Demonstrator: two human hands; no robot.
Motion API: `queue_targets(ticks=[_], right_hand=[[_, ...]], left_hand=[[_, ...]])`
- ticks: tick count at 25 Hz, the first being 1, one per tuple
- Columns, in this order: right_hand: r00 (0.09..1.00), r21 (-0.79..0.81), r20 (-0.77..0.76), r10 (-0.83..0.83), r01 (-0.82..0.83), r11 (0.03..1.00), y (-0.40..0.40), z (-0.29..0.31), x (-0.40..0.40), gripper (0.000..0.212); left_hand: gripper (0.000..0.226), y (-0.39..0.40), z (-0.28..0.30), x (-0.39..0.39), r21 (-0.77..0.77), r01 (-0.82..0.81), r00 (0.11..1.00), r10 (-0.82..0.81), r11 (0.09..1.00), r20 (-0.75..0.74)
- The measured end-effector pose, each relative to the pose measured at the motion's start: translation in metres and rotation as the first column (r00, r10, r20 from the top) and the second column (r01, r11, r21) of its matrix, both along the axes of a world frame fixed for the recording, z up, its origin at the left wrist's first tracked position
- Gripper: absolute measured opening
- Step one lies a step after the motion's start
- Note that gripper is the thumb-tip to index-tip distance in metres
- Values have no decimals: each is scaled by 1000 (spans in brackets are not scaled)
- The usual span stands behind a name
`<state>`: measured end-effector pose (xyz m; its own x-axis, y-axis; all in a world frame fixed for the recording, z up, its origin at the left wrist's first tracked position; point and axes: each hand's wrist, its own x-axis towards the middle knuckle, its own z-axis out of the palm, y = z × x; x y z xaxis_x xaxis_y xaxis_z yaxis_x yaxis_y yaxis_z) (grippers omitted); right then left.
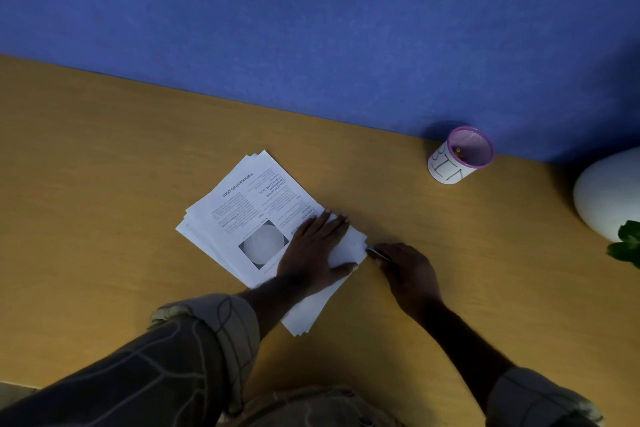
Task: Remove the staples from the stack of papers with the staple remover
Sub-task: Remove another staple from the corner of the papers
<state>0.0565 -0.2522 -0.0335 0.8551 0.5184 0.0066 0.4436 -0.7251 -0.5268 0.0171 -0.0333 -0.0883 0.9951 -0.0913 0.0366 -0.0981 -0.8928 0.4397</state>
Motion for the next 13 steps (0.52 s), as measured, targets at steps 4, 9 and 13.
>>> queue_targets(ticks=[4,9,13], right_hand=[[998,65,-64,-19,24,998,-1,2,1,29],[964,51,-245,-99,115,992,1,4,4,28],[952,52,-294,-85,105,993,11,9,6,27]], left_hand=[[91,1,0,0,-30,-11,1000,10,999,-16],[92,1,1,0,-41,-1,1000,0,999,-14],[91,0,3,0,-46,4,1000,-5,999,-7]])
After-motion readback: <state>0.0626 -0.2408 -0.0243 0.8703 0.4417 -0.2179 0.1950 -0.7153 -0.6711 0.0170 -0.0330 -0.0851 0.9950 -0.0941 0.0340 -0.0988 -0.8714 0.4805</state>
